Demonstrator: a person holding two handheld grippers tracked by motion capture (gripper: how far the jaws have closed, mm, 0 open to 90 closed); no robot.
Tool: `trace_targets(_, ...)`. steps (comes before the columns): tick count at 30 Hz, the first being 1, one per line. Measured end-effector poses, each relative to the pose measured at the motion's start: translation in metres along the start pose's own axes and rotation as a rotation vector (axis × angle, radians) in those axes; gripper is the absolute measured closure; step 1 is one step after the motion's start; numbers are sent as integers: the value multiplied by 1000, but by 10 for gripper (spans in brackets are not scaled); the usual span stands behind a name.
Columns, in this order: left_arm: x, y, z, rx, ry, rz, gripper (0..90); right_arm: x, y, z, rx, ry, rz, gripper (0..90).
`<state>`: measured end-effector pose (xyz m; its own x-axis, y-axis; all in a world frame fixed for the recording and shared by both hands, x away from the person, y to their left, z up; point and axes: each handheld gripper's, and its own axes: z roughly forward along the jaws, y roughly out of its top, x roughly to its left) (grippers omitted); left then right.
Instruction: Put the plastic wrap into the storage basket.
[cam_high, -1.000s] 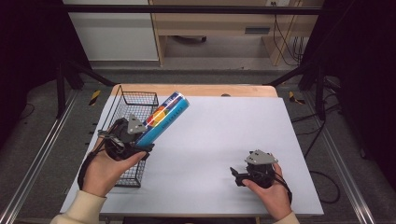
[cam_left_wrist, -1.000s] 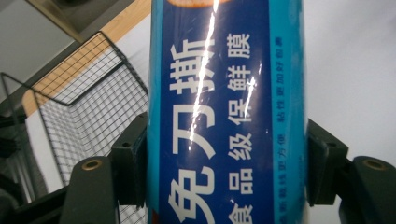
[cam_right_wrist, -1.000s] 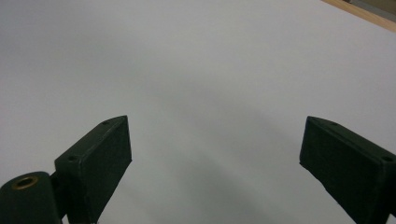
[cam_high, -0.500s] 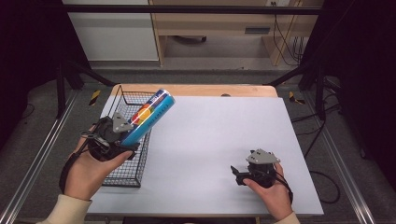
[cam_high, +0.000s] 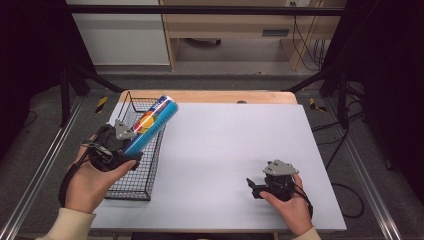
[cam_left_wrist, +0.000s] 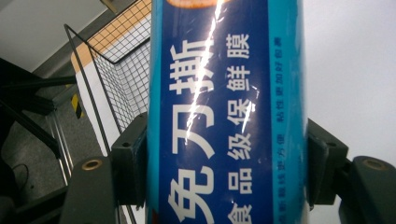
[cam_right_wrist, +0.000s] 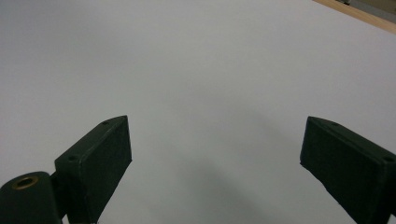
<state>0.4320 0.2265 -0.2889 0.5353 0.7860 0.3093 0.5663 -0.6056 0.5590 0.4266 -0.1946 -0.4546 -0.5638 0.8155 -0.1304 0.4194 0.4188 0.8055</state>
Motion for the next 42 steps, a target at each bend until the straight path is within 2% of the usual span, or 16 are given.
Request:
trace_targets(15,5,-6,4,49,16,-29,319,1,0,0,-1,-2,6,93)
trace_targets(21,7,-10,8,50,26,-39,319,1,0,0,1,-1,0,93)
trace_targets(23,7,-11,9,74,37,-59,319,1,0,1,2,0,-4,93)
trace_targets(25,8,-13,10,84,40,-59,319,1,0,1,1,1,-2,93)
trace_targets(42,13,-24,19,108,46,-89,319,2,0,2,5,1,-1,93)
